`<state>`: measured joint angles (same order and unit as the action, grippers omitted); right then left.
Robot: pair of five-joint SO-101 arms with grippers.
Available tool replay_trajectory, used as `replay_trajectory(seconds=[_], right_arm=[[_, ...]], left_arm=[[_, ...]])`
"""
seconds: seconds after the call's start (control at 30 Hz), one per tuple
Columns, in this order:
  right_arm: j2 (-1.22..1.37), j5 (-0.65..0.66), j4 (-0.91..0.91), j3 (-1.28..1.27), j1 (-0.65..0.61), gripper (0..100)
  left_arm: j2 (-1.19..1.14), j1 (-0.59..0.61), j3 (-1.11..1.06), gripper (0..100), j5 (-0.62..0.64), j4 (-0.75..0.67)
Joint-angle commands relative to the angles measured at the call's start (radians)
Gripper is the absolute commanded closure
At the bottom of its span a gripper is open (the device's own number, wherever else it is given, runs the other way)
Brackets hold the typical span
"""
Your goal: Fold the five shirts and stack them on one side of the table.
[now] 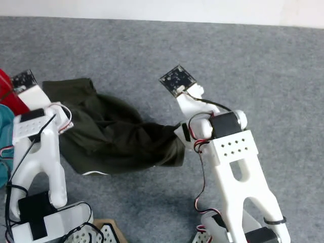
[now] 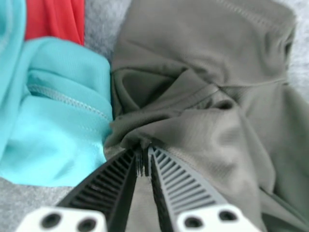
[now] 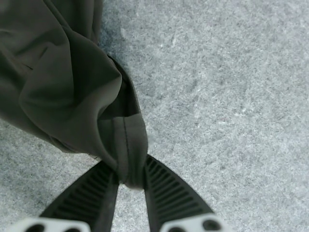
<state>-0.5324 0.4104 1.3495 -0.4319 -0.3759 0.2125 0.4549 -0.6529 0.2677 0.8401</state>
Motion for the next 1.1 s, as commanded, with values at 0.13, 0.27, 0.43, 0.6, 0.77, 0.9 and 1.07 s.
replay_trajectory(seconds=[0.13, 0.27, 0.43, 0.6, 0.77, 0.9, 1.07], right_arm=[[-0.007, 0.005, -0.016, 0.007, -0.005, 99.2], [-0.013, 0.005, -0.016, 0.007, -0.004, 99.2], [-0.013, 0.005, -0.016, 0.025, 0.062, 99.2], [-0.015, 0.005, -0.016, 0.085, 0.176, 99.2], [-0.015, 0.005, -0.038, 0.226, 0.297, 99.2], [-0.015, 0.005, -0.024, 0.372, 0.326, 99.2], [-0.084, 0.005, -0.015, 0.463, 0.331, 99.2]], left_arm=[[0.013, -0.038, 0.259, 99, 0.009, 0.279], [0.013, -0.035, 0.303, 99, 0.009, 0.336], [0.038, -0.030, 0.363, 99, 0.009, 0.345], [0.151, -0.007, 0.519, 99, 0.014, 0.390], [0.209, 0.054, 0.631, 99, 0.169, 0.385], [0.232, 0.065, 0.696, 99, 0.222, 0.385], [0.277, 0.102, 0.763, 99, 0.311, 0.385]])
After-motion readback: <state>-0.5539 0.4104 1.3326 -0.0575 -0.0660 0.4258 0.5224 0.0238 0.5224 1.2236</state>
